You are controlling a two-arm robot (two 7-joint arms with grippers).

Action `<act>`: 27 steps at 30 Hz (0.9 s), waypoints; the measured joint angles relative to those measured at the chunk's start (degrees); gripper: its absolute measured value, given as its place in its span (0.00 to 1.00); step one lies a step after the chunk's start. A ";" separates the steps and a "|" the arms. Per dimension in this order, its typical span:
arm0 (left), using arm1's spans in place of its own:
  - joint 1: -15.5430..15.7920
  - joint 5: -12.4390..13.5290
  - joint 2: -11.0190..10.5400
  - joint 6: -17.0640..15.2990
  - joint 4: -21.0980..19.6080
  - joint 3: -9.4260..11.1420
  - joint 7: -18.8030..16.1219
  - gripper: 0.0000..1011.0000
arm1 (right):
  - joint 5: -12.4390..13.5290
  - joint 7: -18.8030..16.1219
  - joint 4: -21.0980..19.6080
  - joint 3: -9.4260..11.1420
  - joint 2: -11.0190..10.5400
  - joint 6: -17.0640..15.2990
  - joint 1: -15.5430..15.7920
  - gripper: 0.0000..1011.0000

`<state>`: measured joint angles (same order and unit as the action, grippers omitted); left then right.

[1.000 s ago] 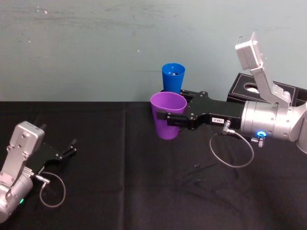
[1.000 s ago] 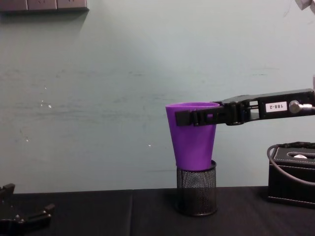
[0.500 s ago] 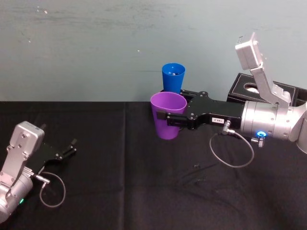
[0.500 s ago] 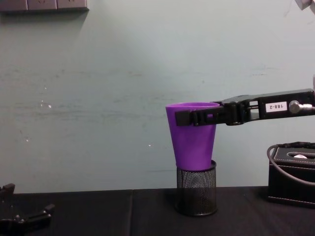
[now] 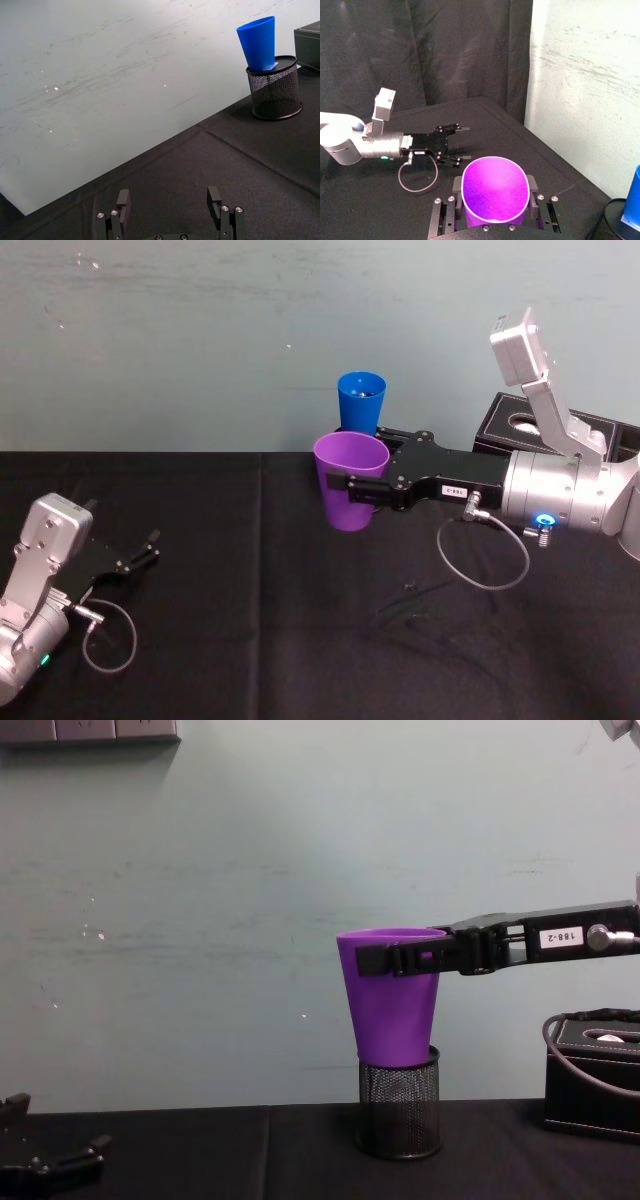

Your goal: Pick up one cup with a gripper and tap it against the other cup.

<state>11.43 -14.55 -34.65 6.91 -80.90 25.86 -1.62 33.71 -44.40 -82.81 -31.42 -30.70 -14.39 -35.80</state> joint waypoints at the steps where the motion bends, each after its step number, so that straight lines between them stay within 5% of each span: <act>1: 0.00 0.00 0.00 0.00 0.00 0.00 0.00 0.99 | 0.00 0.00 0.00 0.00 0.00 0.00 0.00 0.72; 27: 0.00 0.00 0.00 0.00 0.00 0.00 0.00 0.99 | 0.00 0.00 0.00 0.00 0.00 0.00 0.00 0.72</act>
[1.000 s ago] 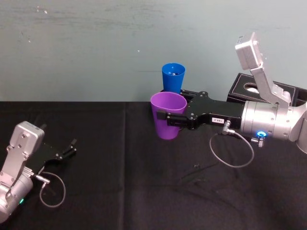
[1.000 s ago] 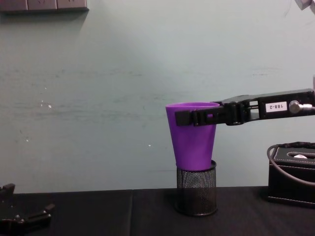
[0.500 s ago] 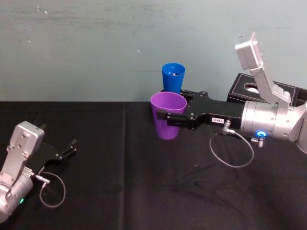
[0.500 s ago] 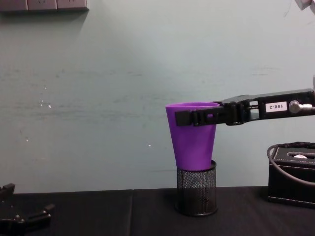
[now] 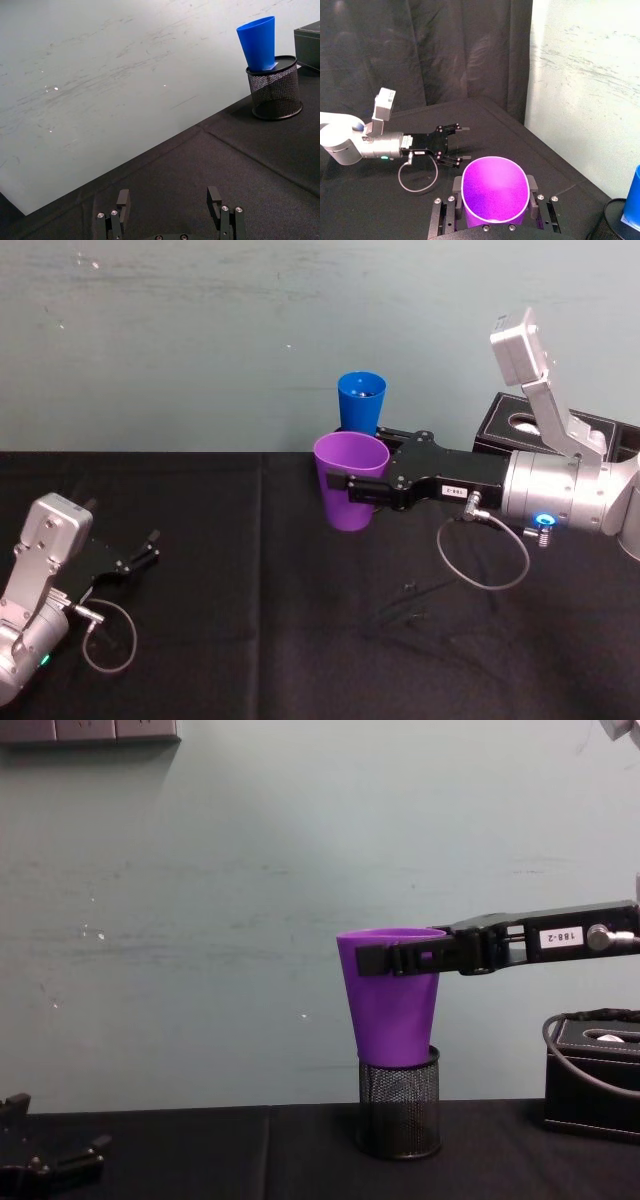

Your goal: Pick up one cup with a gripper and tap it against the other cup.

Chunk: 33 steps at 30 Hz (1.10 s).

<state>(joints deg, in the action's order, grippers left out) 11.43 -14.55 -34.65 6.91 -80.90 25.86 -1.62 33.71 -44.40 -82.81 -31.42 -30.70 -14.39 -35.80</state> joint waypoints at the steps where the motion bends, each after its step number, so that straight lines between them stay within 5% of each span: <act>1: 0.00 0.00 0.01 0.00 0.00 0.00 0.00 0.99 | 0.00 0.00 0.00 0.00 0.00 0.00 0.00 0.72; 33: 0.00 0.00 0.00 0.00 0.00 0.00 0.00 0.99 | 0.05 0.02 -0.08 -0.09 -0.20 0.00 0.00 0.72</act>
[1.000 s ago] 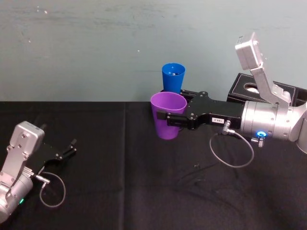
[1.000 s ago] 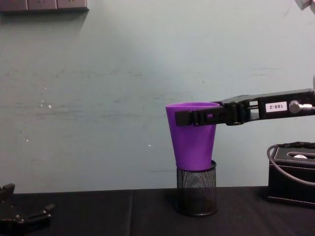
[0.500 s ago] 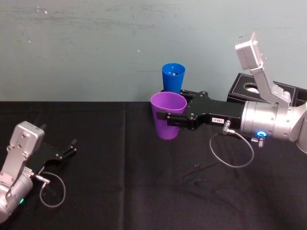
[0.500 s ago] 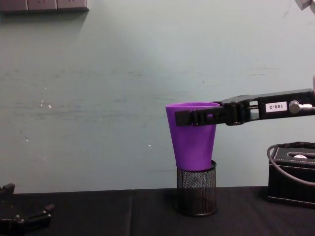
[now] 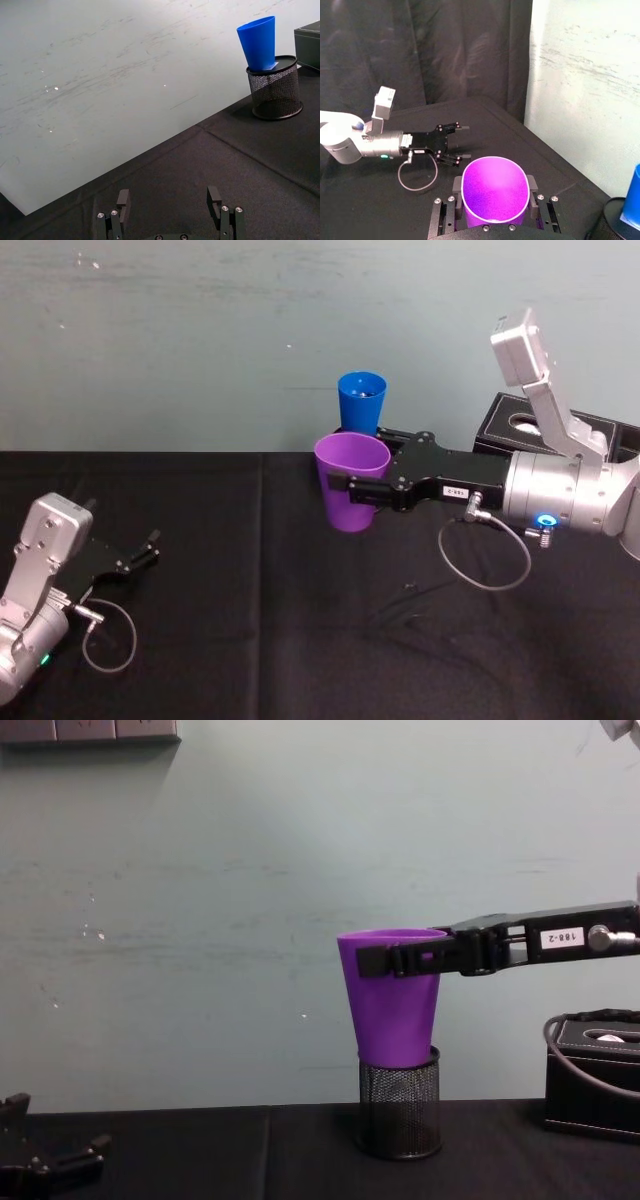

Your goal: Pick up one cup with a gripper and tap it against the other cup.

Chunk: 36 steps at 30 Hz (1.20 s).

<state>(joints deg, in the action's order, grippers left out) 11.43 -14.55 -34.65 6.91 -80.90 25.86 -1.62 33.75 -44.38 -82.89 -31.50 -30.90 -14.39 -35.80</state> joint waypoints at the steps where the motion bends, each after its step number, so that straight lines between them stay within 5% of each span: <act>1: 0.00 0.00 0.00 0.00 0.00 0.00 0.00 0.99 | 0.03 0.03 -0.05 -0.05 -0.15 0.00 0.00 0.72; 8: 0.00 0.00 0.00 0.00 0.00 0.00 0.00 0.99 | 0.13 0.25 2.96 -1.23 0.35 0.64 -1.58 0.72; 18: 0.00 0.00 0.00 0.00 0.00 0.00 0.00 0.99 | -0.78 2.28 11.69 -3.19 3.95 3.57 -6.13 0.72; 36: 0.00 0.00 0.00 0.00 0.00 0.00 0.00 0.99 | -2.83 4.33 22.74 -3.11 8.91 6.30 -11.19 0.72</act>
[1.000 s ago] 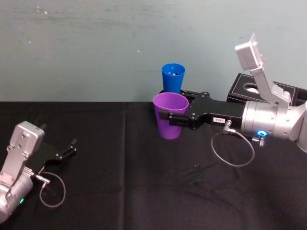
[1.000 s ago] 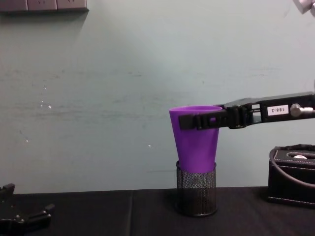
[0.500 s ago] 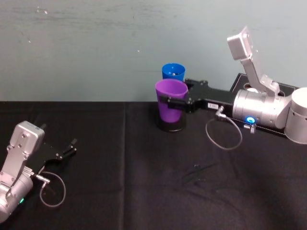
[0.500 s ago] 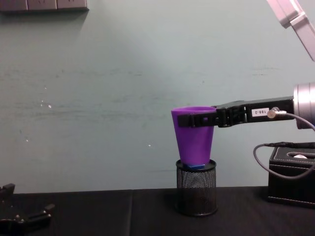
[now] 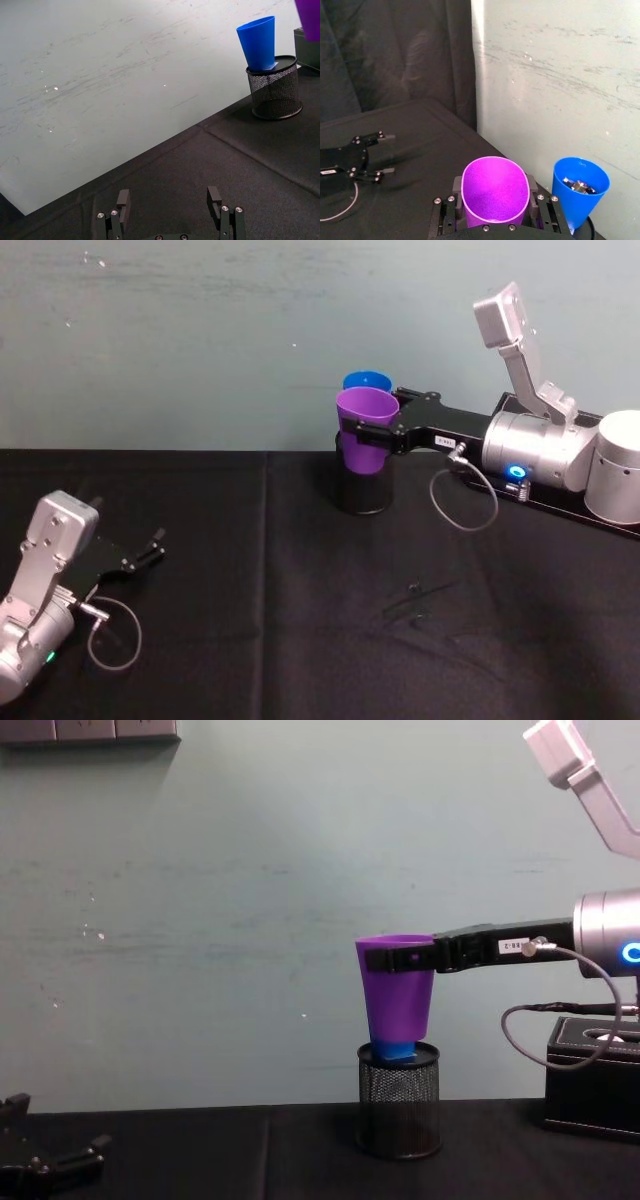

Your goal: Pick up one cup with a gripper and tap it against the other cup.

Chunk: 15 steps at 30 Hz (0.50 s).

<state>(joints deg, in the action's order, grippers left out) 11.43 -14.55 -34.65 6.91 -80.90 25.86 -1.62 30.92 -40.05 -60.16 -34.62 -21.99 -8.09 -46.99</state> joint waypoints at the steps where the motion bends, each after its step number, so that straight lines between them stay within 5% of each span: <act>1: 0.00 0.00 0.00 0.00 0.00 0.00 0.00 0.99 | -0.21 -0.06 0.89 0.00 0.44 0.17 -0.39 0.72; 15: 0.00 0.00 0.00 0.00 0.00 0.00 0.00 0.99 | -2.28 0.33 6.94 0.99 3.16 1.69 -2.73 0.72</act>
<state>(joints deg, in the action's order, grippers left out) 11.43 -14.55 -34.65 6.91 -80.90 25.86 -1.62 28.64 -39.72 -53.21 -33.63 -18.83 -6.40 -49.72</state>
